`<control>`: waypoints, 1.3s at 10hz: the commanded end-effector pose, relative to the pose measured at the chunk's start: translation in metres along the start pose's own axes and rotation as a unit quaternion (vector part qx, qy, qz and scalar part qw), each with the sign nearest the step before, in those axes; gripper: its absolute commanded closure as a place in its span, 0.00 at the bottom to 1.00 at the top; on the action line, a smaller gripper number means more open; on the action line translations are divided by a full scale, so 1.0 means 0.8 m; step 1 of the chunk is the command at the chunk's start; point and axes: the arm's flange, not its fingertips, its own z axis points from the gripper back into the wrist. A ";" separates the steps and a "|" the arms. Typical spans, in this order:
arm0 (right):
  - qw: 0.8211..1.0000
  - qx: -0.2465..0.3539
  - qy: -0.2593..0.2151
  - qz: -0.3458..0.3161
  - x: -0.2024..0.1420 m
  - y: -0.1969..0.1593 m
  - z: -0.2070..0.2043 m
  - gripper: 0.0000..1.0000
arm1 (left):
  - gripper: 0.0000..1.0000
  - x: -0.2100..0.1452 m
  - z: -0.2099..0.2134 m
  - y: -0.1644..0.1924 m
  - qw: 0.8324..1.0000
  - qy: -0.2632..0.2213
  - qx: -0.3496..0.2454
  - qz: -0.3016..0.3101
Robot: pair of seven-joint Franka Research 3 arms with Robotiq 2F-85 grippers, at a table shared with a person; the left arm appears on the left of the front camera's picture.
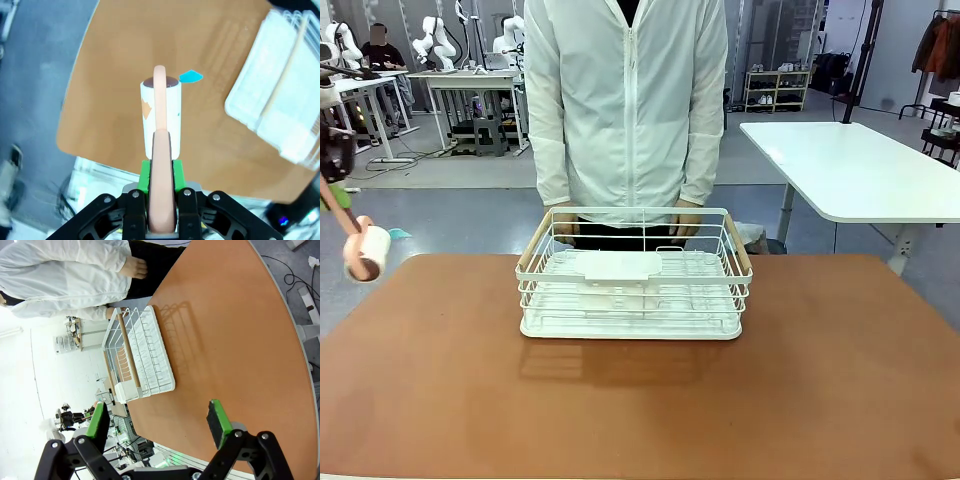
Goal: Clean the table.
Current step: Place the Lint Roller down when the Dish drying rack is positioned in the middle of the table.
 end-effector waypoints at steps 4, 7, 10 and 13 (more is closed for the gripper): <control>1.000 0.004 0.002 0.004 -0.002 0.003 0.002 0.00 | 0.79 0.025 -0.056 -0.067 0.916 -0.156 -0.091 0.357; 1.000 0.004 0.002 0.004 -0.002 0.003 0.002 0.00 | 0.79 0.023 -0.131 -0.069 0.873 -0.249 -0.138 0.397; 1.000 0.004 0.002 0.004 -0.002 0.003 0.002 0.00 | 0.79 0.031 -0.196 -0.059 0.863 -0.253 -0.173 0.403; 1.000 0.004 0.002 0.004 -0.002 0.003 0.002 0.00 | 0.79 0.040 -0.228 -0.048 0.876 -0.246 -0.171 0.377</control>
